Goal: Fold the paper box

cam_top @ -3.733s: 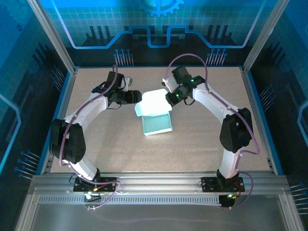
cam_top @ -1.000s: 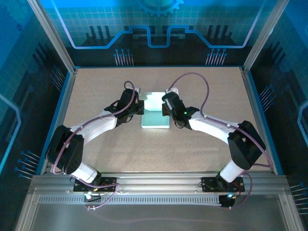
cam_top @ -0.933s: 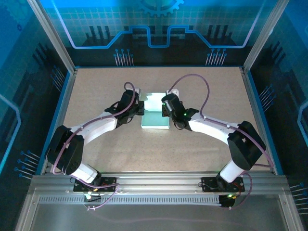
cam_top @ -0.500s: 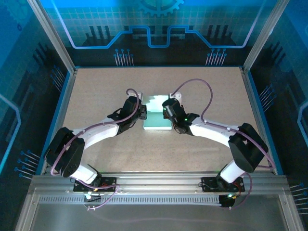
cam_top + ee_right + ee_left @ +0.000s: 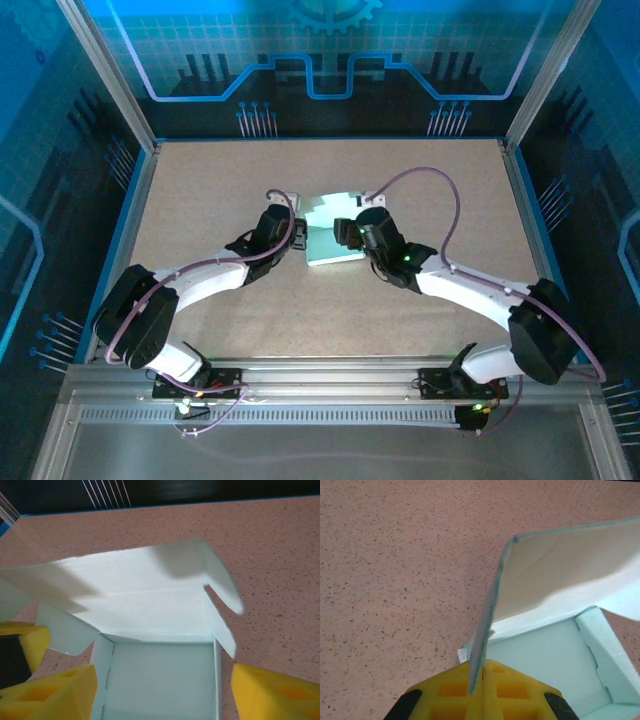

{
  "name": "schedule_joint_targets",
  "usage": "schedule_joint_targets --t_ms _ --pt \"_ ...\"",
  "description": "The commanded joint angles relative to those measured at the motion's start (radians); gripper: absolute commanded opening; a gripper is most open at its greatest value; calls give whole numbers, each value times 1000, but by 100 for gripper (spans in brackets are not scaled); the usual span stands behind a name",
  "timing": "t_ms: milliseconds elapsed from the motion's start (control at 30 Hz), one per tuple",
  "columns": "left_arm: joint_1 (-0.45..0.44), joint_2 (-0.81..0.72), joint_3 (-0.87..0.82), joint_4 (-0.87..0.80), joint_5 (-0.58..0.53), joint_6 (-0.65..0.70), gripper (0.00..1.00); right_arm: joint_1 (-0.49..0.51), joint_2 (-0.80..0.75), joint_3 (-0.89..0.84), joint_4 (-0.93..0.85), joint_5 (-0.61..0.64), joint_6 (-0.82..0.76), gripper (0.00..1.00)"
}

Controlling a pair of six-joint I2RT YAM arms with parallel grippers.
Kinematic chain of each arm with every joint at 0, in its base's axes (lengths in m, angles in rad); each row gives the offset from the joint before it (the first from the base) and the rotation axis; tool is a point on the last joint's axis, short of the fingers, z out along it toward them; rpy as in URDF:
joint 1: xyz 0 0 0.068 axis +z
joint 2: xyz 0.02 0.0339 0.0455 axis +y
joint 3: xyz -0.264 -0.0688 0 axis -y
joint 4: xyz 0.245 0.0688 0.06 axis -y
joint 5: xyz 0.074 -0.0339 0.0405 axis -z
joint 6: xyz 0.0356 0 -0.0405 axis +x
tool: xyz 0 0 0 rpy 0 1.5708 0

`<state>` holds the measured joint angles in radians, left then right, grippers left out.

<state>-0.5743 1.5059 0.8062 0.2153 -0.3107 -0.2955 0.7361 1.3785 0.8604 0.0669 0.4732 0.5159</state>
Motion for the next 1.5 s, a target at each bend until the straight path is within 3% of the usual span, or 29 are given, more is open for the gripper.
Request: schedule_joint_targets --t_ms 0,100,233,500,833,1133,1467 --pt "-9 -18 30 20 -25 55 0 -52 -72 -30 -30 -103 -39 74" --pt "-11 -12 37 18 -24 84 0 -115 -109 12 -146 -238 -115 74" --pt "-10 -3 45 8 -12 136 0 -253 -109 168 -417 -529 -323 74" --pt "-11 15 61 0 7 192 0 -378 44 450 -755 -708 -663 68" --pt "-9 49 98 -42 24 215 0 -361 300 712 -876 -617 -771 43" --pt "-10 72 120 -65 19 227 0 -348 390 743 -864 -588 -773 28" --pt "-9 77 125 -72 21 228 0 -355 403 712 -822 -566 -749 32"
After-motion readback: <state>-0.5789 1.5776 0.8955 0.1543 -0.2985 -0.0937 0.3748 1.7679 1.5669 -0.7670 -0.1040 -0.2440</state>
